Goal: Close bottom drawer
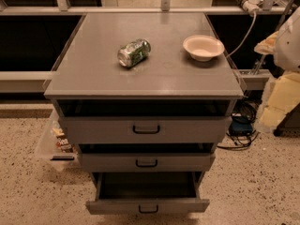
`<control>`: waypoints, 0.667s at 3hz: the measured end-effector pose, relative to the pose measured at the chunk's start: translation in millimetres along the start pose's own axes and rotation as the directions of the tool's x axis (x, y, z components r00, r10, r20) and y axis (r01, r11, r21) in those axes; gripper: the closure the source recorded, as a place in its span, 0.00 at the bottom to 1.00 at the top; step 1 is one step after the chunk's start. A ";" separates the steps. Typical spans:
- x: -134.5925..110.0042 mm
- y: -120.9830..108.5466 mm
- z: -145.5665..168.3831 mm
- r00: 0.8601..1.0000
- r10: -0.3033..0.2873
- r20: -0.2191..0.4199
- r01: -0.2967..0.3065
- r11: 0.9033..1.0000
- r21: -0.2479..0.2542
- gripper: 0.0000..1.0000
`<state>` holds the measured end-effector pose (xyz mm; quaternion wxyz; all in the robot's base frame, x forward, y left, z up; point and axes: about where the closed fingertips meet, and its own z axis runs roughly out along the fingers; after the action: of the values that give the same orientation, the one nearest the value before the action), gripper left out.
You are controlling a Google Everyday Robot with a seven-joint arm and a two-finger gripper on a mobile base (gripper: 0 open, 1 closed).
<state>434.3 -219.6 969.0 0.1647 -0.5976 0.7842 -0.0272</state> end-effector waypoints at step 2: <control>7.6 68.7 77.2 0.964 0.133 0.232 -0.116 0.989 -0.087 0.00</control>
Offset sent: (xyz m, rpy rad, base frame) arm -0.1419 0.0267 -0.3388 0.6780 0.3451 -0.2947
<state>391.2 -195.3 878.0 0.2368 -0.5516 0.7954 0.0832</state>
